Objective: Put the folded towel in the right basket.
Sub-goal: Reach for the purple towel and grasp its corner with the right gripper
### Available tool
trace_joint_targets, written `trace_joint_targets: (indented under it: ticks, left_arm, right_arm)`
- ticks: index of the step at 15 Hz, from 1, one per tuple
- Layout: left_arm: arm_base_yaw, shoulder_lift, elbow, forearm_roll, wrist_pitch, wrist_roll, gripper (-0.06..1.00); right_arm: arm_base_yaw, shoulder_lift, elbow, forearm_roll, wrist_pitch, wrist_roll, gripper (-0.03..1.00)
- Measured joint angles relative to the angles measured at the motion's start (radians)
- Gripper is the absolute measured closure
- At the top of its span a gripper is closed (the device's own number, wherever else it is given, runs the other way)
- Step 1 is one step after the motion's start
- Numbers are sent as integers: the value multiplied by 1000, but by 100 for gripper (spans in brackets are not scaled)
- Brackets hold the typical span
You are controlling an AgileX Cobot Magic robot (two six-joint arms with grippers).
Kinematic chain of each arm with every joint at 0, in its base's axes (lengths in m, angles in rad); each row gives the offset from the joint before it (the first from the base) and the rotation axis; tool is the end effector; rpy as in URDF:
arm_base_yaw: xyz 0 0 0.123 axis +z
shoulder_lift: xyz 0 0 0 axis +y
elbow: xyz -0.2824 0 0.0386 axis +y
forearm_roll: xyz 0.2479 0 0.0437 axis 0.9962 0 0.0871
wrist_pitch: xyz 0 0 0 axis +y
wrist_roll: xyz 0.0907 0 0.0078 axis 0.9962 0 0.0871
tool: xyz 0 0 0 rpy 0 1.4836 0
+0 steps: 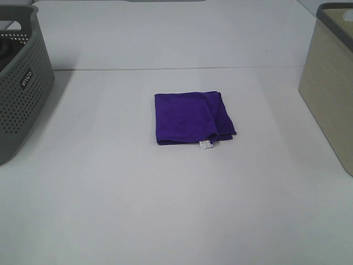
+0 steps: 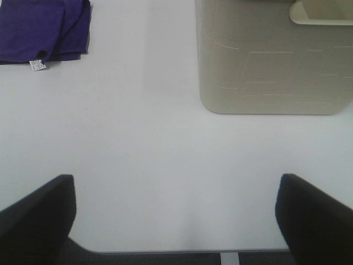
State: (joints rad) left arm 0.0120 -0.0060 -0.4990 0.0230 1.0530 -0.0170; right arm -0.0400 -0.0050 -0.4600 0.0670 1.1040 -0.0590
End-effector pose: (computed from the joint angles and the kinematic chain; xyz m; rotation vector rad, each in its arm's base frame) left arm -0.0054 0.0018 0.2775 -0.0305 2.0312 0.0243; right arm -0.0030 0.0056 0.2627 -0.0236 2.1205 0.0226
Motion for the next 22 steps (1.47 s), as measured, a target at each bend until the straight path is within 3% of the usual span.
trace_joint_targets:
  ticks: [5, 8, 11, 15, 17, 19, 20, 22]
  left_arm:
    - [0, 0, 0, 0, 0, 0, -5]
    - [0, 0, 0, 0, 0, 0, -5]
    - [0, 0, 0, 0, 0, 0, -5]
    - [0, 0, 0, 0, 0, 0, -5]
    - [0, 0, 0, 0, 0, 0, -5]
    - [0, 0, 0, 0, 0, 0, -5]
    - [0, 0, 0, 0, 0, 0, -5]
    - [0, 0, 0, 0, 0, 4, -5]
  right_arm:
    - [0, 44, -51, 31, 10, -30, 2]
    - [0, 379, -306, 135, 99, -65, 2]
    - [0, 771, -634, 284, 109, -89, 2]
    - [8, 1120, -845, 463, 108, -117, 4]
    - [54, 1247, -901, 458, 106, -115, 7]
    - [177, 1433, -991, 410, 75, -91, 8]
    - [239, 1628, -1096, 387, 63, -84, 8]
    - [241, 1782, -1176, 378, 62, -84, 8]
